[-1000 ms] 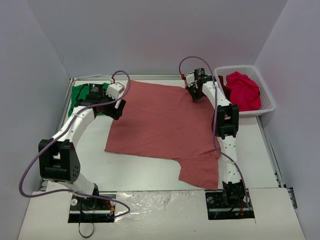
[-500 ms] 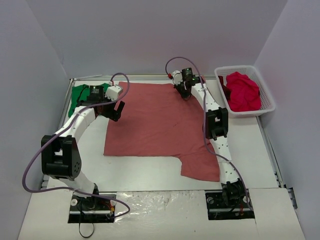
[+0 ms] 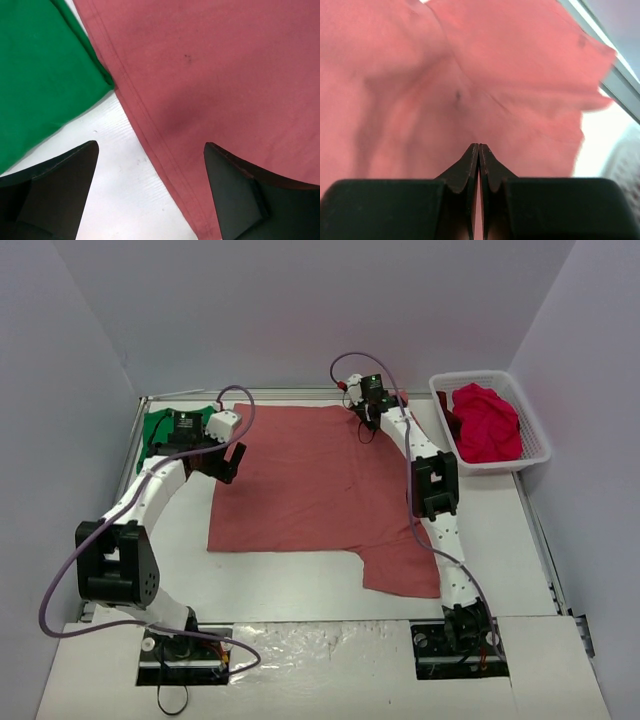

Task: Fold and stack the t-shirts
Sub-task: Flatten out the tshirt

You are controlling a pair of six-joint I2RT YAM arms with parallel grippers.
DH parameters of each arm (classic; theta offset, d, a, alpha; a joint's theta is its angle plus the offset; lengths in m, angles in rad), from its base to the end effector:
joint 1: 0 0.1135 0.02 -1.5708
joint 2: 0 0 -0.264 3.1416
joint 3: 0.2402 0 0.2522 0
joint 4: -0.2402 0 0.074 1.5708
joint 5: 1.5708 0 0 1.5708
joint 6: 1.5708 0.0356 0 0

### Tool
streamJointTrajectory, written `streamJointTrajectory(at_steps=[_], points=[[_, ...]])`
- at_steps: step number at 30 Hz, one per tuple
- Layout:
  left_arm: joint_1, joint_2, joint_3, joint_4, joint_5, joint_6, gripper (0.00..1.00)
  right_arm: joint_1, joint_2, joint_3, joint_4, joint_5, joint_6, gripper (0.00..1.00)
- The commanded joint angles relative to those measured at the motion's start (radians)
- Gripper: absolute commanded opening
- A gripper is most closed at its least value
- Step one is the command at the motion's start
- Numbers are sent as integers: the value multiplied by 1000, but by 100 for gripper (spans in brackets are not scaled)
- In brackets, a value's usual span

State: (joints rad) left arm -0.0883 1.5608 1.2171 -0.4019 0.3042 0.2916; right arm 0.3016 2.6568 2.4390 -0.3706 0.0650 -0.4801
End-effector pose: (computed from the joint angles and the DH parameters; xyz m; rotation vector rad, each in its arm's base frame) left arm 0.3452 -0.0413 0.2782 0.5812 2.2118 -0.2466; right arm 0.5706 0.1751 0.1814 -0.7891 2.0138 -0.1731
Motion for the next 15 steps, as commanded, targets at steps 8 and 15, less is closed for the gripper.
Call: streamJointTrajectory(at_steps=[8, 15], points=[[-13, -356, -89, -211, 121, 254, 86, -2, -865, -625, 99, -104, 32, 49], [-217, -504, -377, -330, -62, 461, 76, -45, -1329, -1142, -168, -389, -60, 86]])
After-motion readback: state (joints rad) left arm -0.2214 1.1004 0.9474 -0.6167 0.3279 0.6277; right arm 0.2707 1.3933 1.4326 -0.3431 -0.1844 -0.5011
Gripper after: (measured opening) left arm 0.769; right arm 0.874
